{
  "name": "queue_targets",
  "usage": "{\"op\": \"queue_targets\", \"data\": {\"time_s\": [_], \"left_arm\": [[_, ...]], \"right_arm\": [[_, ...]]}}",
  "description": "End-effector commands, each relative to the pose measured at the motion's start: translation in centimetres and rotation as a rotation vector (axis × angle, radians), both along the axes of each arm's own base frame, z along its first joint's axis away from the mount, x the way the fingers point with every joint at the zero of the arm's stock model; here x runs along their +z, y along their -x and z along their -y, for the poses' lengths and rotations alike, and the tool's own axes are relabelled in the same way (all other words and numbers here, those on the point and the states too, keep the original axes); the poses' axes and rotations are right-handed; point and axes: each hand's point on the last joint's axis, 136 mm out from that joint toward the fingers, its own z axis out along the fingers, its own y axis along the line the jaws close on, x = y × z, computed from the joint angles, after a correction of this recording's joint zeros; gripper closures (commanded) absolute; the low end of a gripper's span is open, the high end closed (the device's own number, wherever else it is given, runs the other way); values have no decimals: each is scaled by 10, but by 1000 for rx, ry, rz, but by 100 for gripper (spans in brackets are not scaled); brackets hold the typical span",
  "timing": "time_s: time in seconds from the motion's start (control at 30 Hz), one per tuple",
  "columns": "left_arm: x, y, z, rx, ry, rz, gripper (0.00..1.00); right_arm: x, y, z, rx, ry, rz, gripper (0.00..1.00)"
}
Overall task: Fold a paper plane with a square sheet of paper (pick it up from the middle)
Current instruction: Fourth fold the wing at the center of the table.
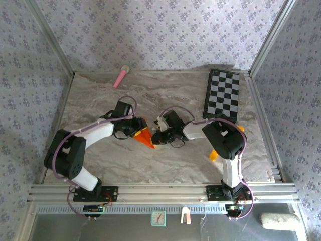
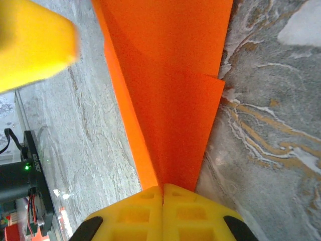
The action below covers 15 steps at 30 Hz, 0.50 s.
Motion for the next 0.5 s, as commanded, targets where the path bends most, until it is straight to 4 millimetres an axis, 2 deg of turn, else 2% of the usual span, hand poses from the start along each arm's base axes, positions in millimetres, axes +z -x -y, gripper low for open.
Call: {"op": "queue_targets", "data": {"time_s": [0.0,0.13,0.33,0.47], "left_arm": [[13,-3,2,-31,40,85,54],[7,2,13,-54,124,80,63],[-12,7,11,-45,114,42,76],[-19,7,8,-35,101,40,78]], "right_arm": [[-24,14,13,-10,62,-88,96],[-23,13,14,-12,61,-85,96],[-22,12,13,-13,59,-79,95],[-22,12,13,-13,58,-77,95]]}}
